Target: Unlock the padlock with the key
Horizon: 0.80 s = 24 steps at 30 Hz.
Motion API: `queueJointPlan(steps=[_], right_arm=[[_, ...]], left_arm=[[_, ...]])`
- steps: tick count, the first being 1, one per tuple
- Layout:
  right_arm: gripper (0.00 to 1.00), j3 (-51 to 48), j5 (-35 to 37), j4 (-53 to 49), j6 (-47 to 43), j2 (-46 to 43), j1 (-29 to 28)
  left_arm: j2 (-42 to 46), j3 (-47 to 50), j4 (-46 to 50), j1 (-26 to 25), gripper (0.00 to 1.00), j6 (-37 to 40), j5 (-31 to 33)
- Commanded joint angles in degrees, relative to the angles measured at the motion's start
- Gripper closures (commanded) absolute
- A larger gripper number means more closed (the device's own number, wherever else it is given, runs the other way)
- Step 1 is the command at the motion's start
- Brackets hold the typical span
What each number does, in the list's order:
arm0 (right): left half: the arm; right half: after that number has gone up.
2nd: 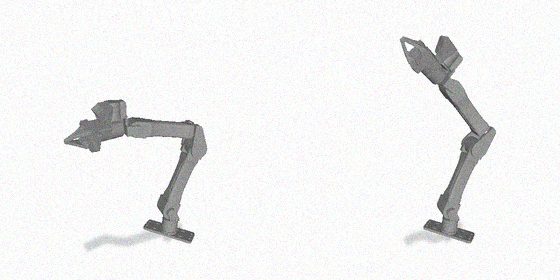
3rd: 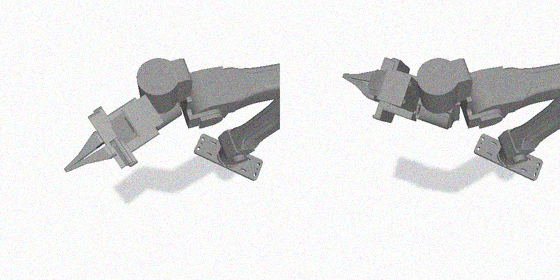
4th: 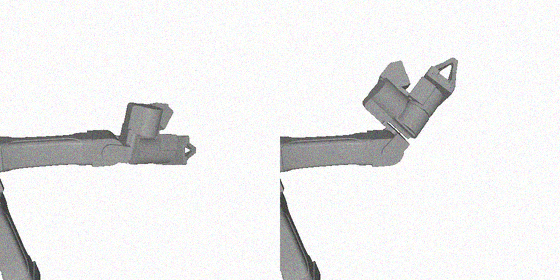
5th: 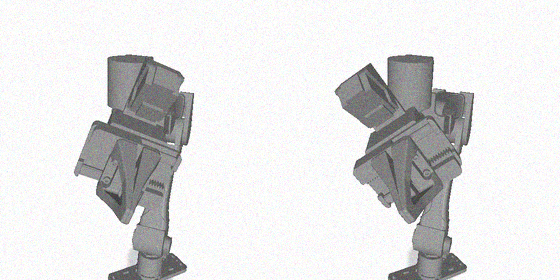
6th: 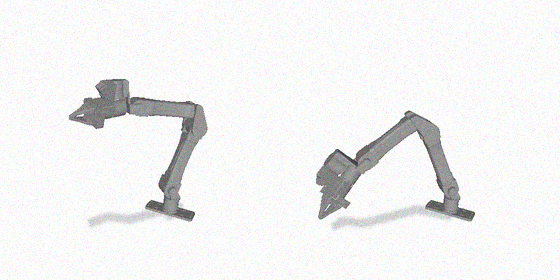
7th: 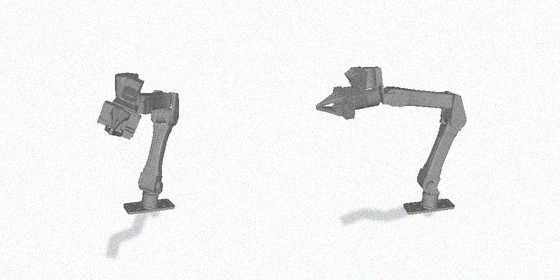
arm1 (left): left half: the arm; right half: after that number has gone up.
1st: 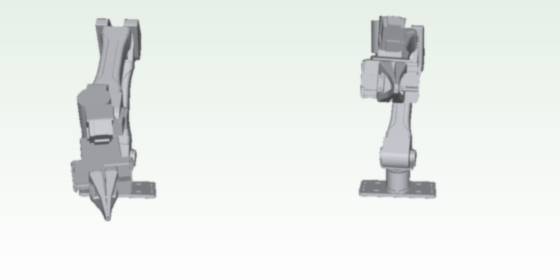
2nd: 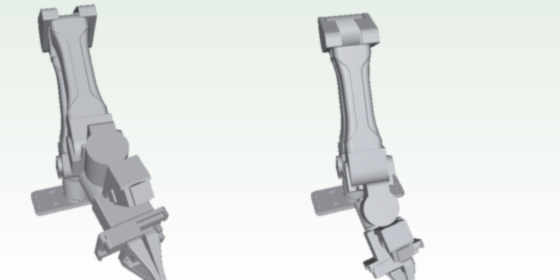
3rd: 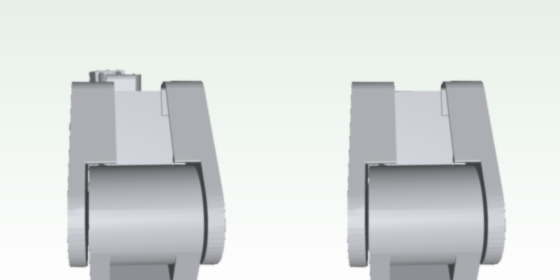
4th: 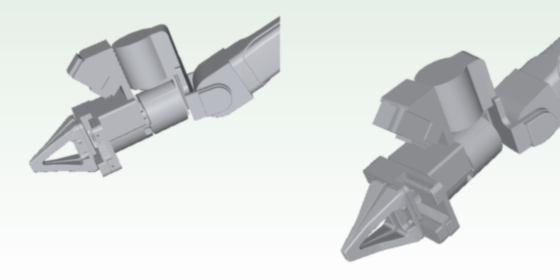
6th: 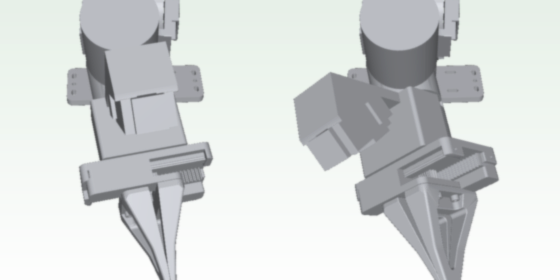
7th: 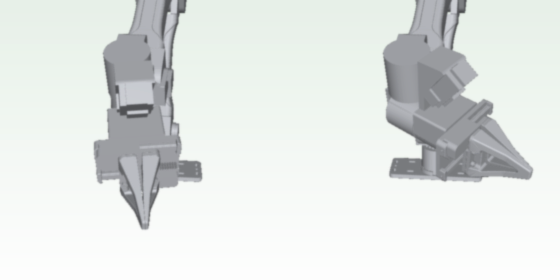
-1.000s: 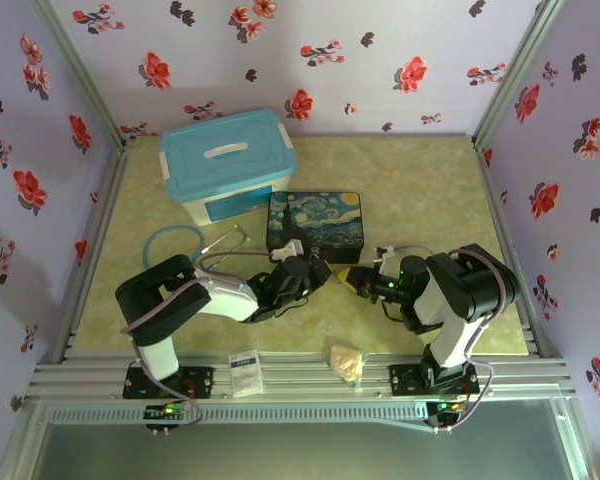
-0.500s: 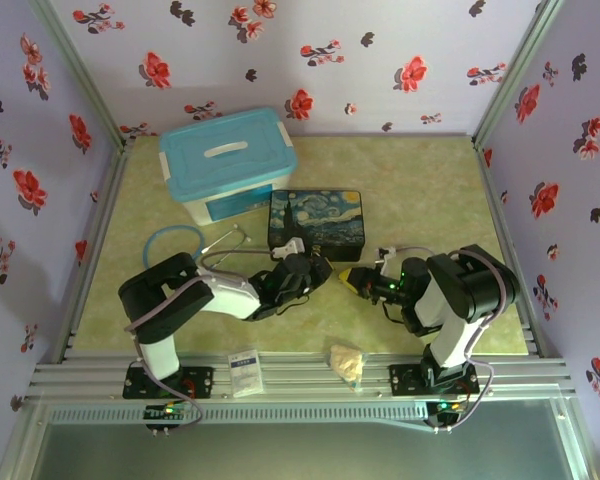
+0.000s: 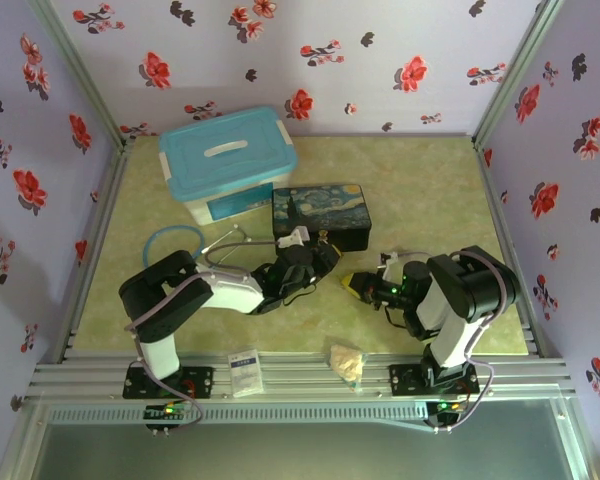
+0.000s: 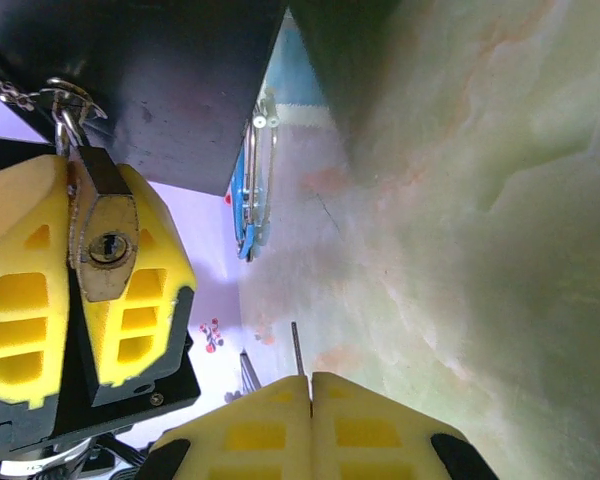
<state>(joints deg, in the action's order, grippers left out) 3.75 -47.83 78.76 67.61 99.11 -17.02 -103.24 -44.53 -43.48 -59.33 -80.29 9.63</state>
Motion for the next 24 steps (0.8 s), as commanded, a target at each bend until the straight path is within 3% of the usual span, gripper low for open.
queueJointPlan(steps=[1,24], right_arm=[[1.0,0.0,-0.9,0.6,0.5,-3.2,1.1],[1.0,2.7,-2.8,0.6,2.9,-5.5,3.8]], left_arm=[[-0.2,-1.0,-3.6,0.4,1.0,0.5,0.2],[0.0,-0.7,-3.2,0.2,1.0,0.7,0.1]])
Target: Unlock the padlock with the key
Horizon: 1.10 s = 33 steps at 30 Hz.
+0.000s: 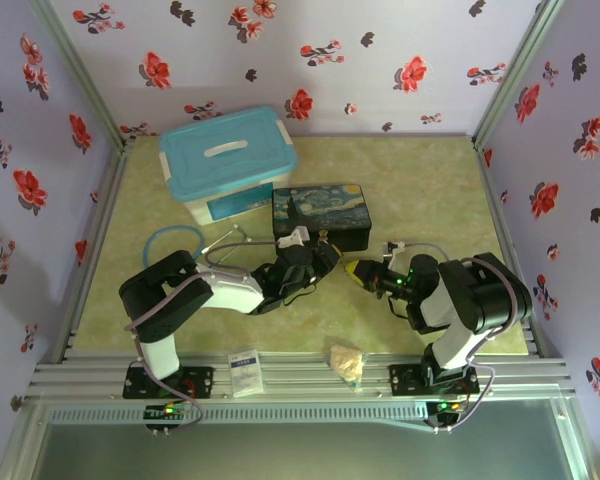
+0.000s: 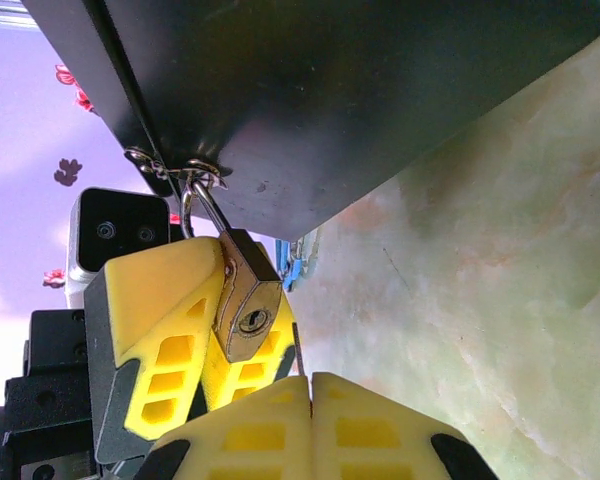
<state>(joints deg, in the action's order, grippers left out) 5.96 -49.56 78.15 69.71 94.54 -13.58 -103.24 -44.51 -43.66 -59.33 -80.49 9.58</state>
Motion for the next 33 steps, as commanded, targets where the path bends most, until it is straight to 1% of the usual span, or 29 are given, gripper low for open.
queueJointPlan(steps=[1,13,17,23,26,33], right_arm=[[1.0,0.4,-1.1,1.2,0.9,-1.1,0.3],[1.0,-0.1,-1.0,1.2,0.8,-1.8,0.7],[1.0,0.2,-0.9,1.2,0.7,-1.5,0.8],[1.0,0.9,-1.1,1.2,0.7,-2.5,0.9],[1.0,1.5,-1.0,1.0,0.8,-2.6,1.6],[1.0,1.9,-1.5,1.2,1.3,-1.7,2.6]], left_arm=[[0.0,-0.7,-3.1,0.3,1.0,1.0,0.2],[-1.4,-0.9,-3.5,0.2,1.0,0.6,0.1],[-2.2,-0.7,-5.7,0.1,1.0,-0.7,-0.1],[-1.4,-1.0,-5.8,-0.3,1.0,-1.2,-1.0],[-1.9,-1.5,-6.4,-0.6,1.0,-1.5,-2.3],[-2.3,-0.6,-8.2,-1.3,1.0,-2.7,-2.3]])
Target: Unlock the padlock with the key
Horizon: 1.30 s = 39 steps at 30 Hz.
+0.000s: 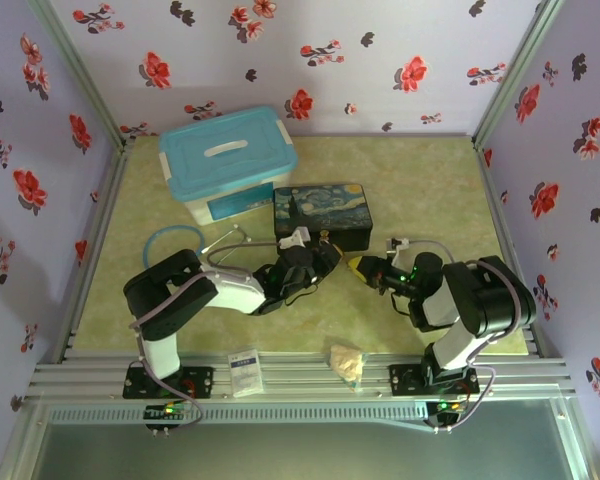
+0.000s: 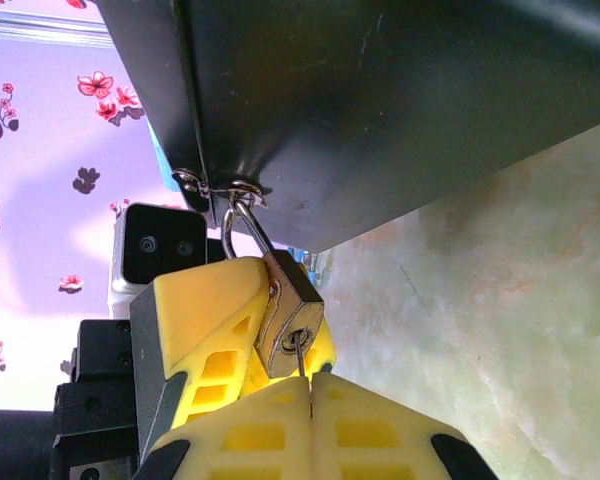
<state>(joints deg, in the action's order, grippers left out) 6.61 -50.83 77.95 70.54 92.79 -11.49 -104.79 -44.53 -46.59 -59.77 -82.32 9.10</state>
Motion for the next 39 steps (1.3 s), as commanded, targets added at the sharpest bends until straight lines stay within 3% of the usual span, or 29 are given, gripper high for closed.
queueJointPlan(steps=[1,18,24,39], right_arm=[[1.0,1.3,-0.1,1.3,0.4,0.3,0.6],[1.0,5.7,-2.1,1.4,5.0,9.0,2.4],[1.0,2.9,1.2,1.4,5.3,5.3,0.0],[1.0,-1.6,26.6,-3.6,9.7,-3.2,-11.6]], left_arm=[[-0.8,-0.6,-5.6,-0.8,1.0,-1.0,-1.9],[-2.2,-0.2,-10.3,-1.0,1.0,-3.0,-3.4],[-2.9,-1.3,-8.8,-1.0,1.0,-3.0,-1.6],[-3.4,-3.4,-5.1,-2.6,1.0,-3.8,1.0]])
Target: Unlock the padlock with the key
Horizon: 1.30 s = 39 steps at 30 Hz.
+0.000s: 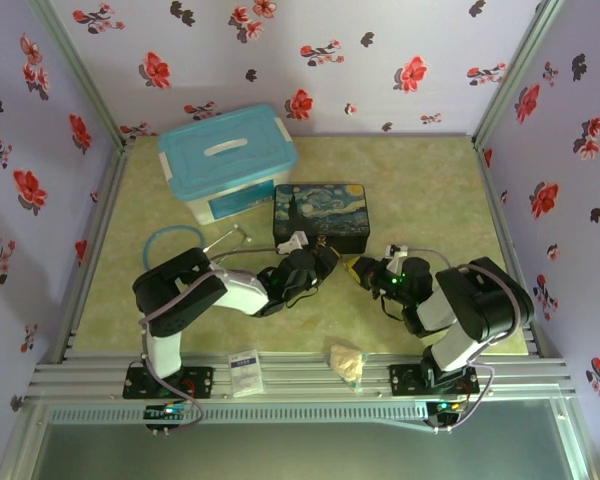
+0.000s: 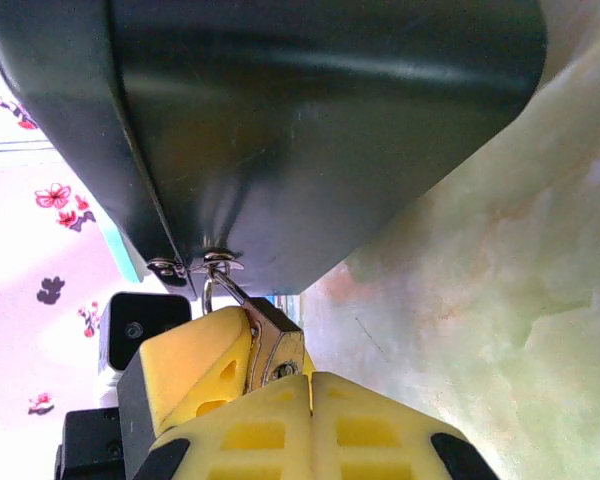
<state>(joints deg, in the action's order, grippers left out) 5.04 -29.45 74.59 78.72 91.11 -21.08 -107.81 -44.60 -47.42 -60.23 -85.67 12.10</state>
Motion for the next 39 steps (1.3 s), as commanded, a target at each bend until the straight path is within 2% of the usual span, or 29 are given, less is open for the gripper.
queueJointPlan(steps=[1,10,15,19,20,24,28,32,37,39], right_arm=[[1.0,0.4,5.5,-1.4,1.2,-2.2,-2.3],[1.0,1.8,9.2,-10.5,-2.7,-9.7,-5.6],[1.0,3.3,14.7,-26.5,-9.3,-21.0,-8.5],[1.0,6.4,17.6,-42.3,-14.9,-31.1,-8.6],[1.0,6.6,17.4,-43.4,-15.6,-31.8,-8.3],[1.0,7.1,10.7,-35.6,-14.3,-25.5,-6.4],[1.0,7.5,8.6,-32.2,-13.7,-22.3,-4.7],[1.0,9.2,7.3,-38.2,-15.2,-24.9,-3.5],[1.0,8.1,2.5,-34.6,-15.8,-24.0,1.3],[1.0,9.0,2.7,-38.2,-19.5,-25.3,1.1]], left_arm=[[-0.6,-3.5,-4.3,-2.3,1.0,-0.6,-2.2],[-0.7,-3.9,-4.0,-2.4,1.0,-1.3,-2.6],[-0.6,-5.2,-3.1,-2.4,1.0,-1.6,-3.6],[-0.9,-4.7,-5.1,-2.6,1.0,-3.3,-3.9],[-1.0,-4.6,-5.7,-2.6,1.0,-3.7,-3.9],[-0.7,-4.8,-6.2,-2.7,1.0,-3.4,-4.6],[-1.4,-4.2,-8.7,-3.0,1.0,-4.6,-5.1],[-1.4,-3.9,-8.5,-3.6,1.0,-4.7,-5.2],[-2.8,-4.3,-12.5,-3.7,1.0,-7.1,-7.1],[-3.1,-4.2,-13.8,-3.7,1.0,-8.2,-7.4]])
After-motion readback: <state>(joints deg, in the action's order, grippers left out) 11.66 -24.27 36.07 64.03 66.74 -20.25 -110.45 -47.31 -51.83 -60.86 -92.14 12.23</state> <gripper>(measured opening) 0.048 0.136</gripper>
